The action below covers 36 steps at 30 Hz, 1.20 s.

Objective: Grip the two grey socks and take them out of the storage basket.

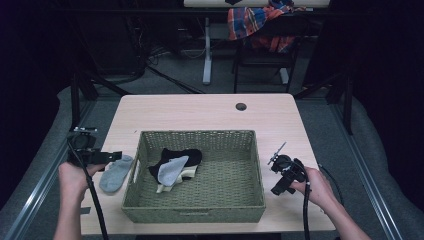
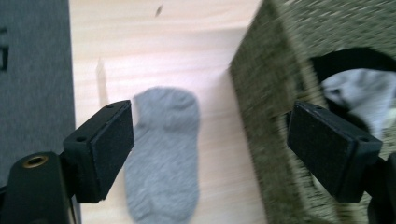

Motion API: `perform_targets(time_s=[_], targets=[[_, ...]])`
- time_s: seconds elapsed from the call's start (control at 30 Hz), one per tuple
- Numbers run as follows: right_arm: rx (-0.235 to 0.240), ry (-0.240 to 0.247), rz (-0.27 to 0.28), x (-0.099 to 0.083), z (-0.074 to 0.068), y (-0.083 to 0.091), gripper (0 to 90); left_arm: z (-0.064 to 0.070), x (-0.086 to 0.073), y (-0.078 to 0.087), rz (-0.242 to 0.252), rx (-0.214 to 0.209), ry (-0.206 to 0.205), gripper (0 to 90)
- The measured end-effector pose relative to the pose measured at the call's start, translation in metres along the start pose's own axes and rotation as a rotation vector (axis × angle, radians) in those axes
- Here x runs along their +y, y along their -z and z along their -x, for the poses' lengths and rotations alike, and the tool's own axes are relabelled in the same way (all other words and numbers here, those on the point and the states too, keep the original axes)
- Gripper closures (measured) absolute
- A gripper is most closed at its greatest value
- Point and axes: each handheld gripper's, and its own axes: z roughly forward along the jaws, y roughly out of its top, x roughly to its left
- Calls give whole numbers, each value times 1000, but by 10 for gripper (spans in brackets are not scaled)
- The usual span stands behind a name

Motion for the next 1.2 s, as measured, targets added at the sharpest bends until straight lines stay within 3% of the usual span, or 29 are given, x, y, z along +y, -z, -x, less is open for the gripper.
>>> perform_targets(time_s=[0.03,0.1,0.27,0.3,0.53,0.6,0.87,0.97,1.2], targets=[[0,0,0,0,0,0,83,0,0,0,0,0,0,142],[0,0,-1,0,0,0,83,15,6,4,13,-7,-46,116],[-1,0,-3,0,0,0,83,35,12,5,28,-16,-93,46],[3,-3,-1,0,0,0,83,43,14,4,29,-27,-118,43],[2,-2,0,0,0,-1,83,67,17,-9,0,-48,-188,2],[2,-2,-1,0,0,-1,83,75,17,-16,-21,-49,-215,1],[7,-5,4,0,0,-2,83,91,19,-28,-53,-64,-258,6],[5,0,-1,0,0,-1,83,99,18,-38,-86,-65,-281,19],[0,4,-4,0,-1,0,83,110,18,-50,-119,-87,-320,131]])
